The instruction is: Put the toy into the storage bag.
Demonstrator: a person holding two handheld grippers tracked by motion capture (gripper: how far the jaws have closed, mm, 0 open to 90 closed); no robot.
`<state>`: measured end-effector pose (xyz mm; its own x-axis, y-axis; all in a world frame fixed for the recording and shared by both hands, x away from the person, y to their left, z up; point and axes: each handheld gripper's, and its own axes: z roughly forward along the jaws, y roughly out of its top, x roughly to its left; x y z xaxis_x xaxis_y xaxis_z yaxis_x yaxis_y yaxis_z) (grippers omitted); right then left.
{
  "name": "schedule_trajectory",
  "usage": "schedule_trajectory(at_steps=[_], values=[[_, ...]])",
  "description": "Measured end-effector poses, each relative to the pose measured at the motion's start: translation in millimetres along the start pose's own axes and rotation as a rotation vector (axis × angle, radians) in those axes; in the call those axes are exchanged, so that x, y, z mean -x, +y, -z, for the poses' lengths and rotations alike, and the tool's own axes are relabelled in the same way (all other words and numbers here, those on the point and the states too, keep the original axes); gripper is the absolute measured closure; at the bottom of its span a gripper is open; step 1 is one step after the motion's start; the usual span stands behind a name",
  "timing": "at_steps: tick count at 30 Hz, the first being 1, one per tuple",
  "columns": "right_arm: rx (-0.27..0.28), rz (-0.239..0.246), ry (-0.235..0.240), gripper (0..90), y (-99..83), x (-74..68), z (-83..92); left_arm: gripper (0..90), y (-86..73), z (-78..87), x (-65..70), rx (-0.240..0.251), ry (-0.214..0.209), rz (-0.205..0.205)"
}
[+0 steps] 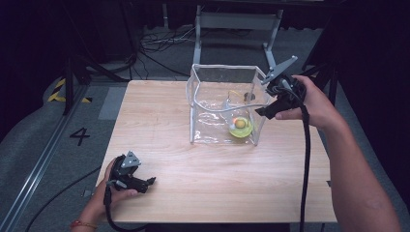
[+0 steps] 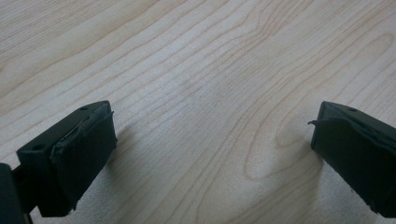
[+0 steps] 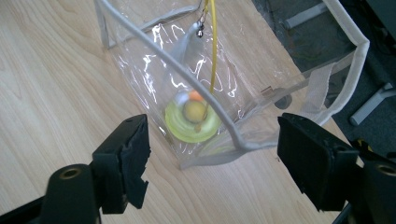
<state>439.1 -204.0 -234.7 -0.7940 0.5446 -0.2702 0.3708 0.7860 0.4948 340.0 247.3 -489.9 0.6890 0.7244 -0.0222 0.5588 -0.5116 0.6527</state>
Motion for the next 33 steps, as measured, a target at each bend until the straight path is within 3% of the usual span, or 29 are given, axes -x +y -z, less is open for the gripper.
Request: schedule_trajectory(at_steps=[17, 27, 33], values=[[0.047, 0.004, -0.035, 23.2, -57.1, -21.2, 13.6, 0.2, 0.0, 0.0, -0.3, -0.001, 0.0, -0.004], [0.013, -0.02, -0.046, 23.0, -104.9, -25.3, -1.7, 0.2, 0.0, -0.1, -0.2, 0.0, -0.001, -0.001], [0.023, -0.035, -0.055, 22.6, -131.8, -27.7, -17.1, 0.2, 0.0, -0.1, -0.1, 0.001, -0.001, 0.0]])
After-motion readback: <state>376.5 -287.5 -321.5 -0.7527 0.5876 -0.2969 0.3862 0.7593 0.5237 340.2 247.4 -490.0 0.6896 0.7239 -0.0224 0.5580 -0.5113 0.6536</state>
